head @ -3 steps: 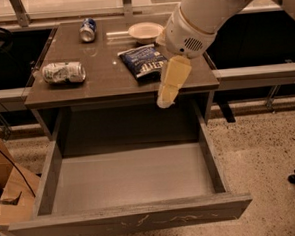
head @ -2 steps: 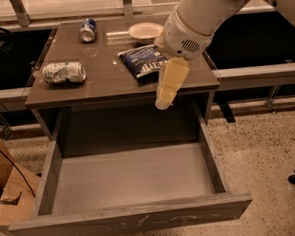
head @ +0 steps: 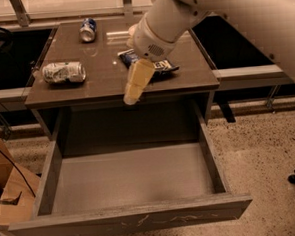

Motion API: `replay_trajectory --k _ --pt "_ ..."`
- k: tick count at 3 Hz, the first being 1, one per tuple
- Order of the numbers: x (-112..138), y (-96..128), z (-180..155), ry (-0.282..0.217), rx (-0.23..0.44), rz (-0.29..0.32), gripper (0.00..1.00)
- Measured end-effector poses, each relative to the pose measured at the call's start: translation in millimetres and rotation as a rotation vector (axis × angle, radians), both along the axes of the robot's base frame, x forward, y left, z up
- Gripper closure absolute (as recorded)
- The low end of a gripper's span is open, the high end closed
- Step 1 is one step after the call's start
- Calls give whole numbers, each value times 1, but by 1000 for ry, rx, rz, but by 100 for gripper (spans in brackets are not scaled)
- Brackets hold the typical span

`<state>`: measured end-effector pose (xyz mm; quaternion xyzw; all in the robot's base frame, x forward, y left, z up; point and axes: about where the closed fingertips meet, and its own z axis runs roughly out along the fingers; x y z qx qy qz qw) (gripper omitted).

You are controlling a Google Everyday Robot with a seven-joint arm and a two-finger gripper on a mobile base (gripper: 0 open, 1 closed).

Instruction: Place 7up can into top drawer

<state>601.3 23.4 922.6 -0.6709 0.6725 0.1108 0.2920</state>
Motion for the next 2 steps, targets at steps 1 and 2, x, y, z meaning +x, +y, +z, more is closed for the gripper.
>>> replay_trajectory --k 1,2 --pt "26 40 -13 14 62 44 0" --pt "49 74 -22 27 118 77 0"
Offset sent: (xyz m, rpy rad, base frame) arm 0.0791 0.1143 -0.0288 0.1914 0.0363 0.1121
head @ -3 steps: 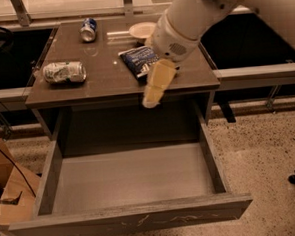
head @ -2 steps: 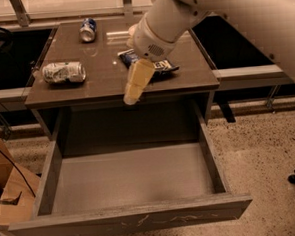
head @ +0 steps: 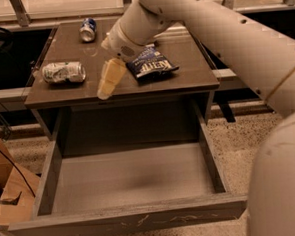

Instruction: Place 7up can into top drawer

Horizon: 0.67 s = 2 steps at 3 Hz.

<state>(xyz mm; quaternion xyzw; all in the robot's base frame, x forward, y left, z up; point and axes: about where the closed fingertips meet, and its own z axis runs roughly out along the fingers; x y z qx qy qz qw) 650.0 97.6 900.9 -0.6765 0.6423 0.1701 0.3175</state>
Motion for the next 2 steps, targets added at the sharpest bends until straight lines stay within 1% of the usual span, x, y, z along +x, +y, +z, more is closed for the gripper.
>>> replay_trajectory --k 1,2 --pt "19 29 -6 11 49 26 0" --pt "44 64 -17 21 124 32 0"
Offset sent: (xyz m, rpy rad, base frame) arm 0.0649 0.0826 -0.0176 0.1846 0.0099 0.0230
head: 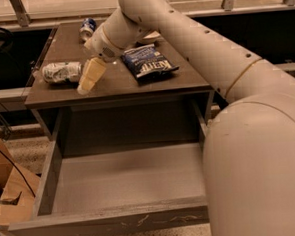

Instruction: Place 7up can into top drawer

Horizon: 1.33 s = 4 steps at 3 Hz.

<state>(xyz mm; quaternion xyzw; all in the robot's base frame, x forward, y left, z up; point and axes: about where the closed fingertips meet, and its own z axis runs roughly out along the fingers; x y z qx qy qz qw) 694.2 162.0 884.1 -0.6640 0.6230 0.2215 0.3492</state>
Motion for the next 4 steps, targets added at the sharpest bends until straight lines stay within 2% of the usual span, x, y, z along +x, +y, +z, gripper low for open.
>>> replay_trajectory --k 2,4 --pt "22 44 -12 31 65 20 0" --pt "35 72 -31 85 92 36 0"
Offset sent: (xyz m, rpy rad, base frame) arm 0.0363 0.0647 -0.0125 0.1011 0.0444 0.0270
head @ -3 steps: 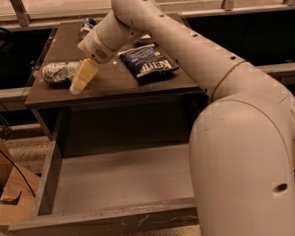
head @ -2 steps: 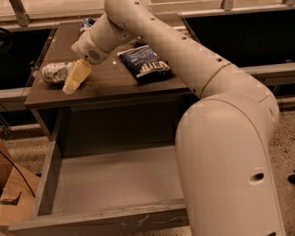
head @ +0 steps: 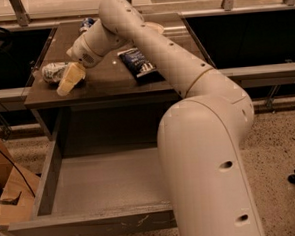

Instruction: Place 7up can into top drawer

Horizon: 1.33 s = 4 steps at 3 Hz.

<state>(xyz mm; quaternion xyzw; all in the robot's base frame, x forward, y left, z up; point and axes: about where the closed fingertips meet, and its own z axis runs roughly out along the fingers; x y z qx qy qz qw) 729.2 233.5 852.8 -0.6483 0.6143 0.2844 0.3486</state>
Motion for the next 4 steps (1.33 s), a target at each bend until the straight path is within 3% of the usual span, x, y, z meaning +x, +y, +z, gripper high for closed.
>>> replay_trajectory --k 2,3,4 --pt "0 10 -19 74 10 9 42" --pt "0 11 -20 76 10 10 65" --pt "-13 -9 4 17 46 29 88"
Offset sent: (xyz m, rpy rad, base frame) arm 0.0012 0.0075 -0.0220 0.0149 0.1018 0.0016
